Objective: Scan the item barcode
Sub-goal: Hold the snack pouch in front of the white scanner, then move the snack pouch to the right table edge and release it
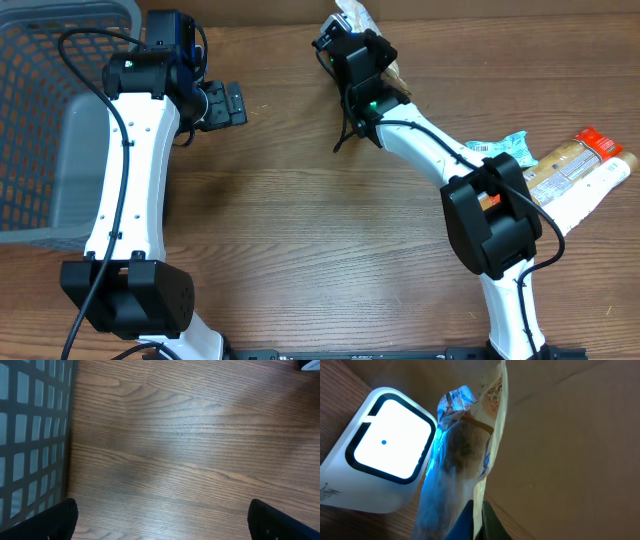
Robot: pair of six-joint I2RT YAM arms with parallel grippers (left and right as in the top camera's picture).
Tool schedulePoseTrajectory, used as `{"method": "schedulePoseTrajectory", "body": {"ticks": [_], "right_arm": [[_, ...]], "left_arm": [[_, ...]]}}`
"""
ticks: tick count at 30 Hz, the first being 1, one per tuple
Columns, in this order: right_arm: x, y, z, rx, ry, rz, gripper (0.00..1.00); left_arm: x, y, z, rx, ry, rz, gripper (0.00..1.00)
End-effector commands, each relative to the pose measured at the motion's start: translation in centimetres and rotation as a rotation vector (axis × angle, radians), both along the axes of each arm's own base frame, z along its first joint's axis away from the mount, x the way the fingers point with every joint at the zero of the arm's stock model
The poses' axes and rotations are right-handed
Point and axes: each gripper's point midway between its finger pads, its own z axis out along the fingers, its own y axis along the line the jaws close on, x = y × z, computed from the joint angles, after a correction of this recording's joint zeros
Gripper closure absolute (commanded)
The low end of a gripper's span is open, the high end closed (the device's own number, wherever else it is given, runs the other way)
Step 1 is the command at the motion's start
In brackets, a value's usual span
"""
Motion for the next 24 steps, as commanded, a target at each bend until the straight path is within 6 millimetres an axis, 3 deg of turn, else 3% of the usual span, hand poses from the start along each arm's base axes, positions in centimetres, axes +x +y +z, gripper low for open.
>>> {"method": "schedulePoseTrajectory", "body": {"ticks": [1,5,12,15,17,21,24], "right_arm": [[0.2,0.0,2.1,0.011,-0.047,-0.022,0.96],[-0.1,-0.4,3.5,0.017,-0.063,-0.031,0.96],[-2.8,-2.0,9.9,0.21,-0.106,-0.092,0.96],[-5.7,-3.2,13.2,0.357,-0.092,-0.124,0.96],[-8.0,-3.5,14.3,0.489,-0.038,-0.131,0.96],[-13.8,-3.1,14.8,0.754,0.19,-0.088,0.96],[-17.3,-5.2,14.7,0.904,0.32,-0.166,0.96]], "left_arm": [[0.0,-0.1,-0.3,0.002,0.008,-0.021,0.0],[0.0,-0.1,-0.3,0.001,0.008,-0.021,0.0],[0.0,-0.1,-0.3,0.002,0.008,-0.021,0.0],[0.0,-0.1,-0.3,0.001,0.008,-0.021,0.0],[0.0,-0.1,-0.3,0.001,0.008,-0.021,0.0],[0.0,-0.1,-0.3,0.001,0.008,-0.021,0.0],[0.0,-0.1,-0.3,0.001,0.008,-0.021,0.0]]}}
